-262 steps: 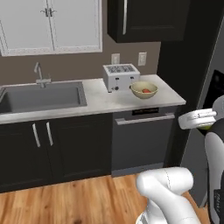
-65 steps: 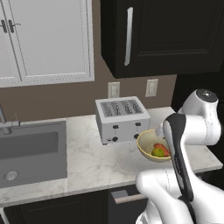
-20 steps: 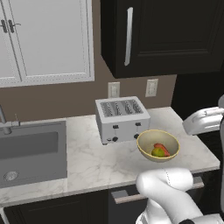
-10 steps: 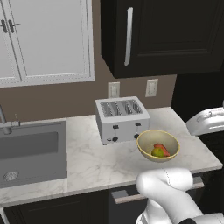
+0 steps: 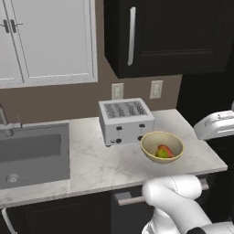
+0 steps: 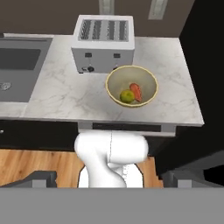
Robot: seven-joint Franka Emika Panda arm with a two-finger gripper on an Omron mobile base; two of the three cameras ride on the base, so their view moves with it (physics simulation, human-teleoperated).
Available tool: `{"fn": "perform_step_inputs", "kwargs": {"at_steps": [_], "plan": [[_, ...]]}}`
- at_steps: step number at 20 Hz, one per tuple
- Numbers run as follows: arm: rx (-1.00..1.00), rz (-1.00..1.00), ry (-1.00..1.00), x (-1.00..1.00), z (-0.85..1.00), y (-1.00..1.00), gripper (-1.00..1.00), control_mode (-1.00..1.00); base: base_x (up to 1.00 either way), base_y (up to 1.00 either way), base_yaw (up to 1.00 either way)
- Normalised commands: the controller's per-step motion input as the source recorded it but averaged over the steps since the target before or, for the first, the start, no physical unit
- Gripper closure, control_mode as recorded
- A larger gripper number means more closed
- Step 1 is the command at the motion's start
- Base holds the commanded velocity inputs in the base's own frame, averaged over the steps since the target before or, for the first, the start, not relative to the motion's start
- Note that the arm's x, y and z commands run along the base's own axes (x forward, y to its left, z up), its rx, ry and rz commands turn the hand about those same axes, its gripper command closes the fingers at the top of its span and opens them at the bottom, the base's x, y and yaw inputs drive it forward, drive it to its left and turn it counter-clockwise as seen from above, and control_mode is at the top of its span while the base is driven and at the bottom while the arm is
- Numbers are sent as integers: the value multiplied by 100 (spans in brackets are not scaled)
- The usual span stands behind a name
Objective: Take the sweet potato, orange, and garlic from the freezer and place them in the bowl on the counter.
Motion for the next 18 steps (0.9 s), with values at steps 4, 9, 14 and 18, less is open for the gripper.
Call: {"fn": "perform_step_inputs", "kwargs": {"at_steps": [4, 9, 14, 18], "plan": [[0, 0, 0, 0, 0, 0, -100, 100, -92, 22, -2], [0, 0, 0, 0, 0, 0, -100, 100, -100, 29, 0], [0, 0, 0, 0, 0, 0, -100, 100, -100, 9, 0], [0, 0, 0, 0, 0, 0, -100, 100, -100, 0, 0]]}}
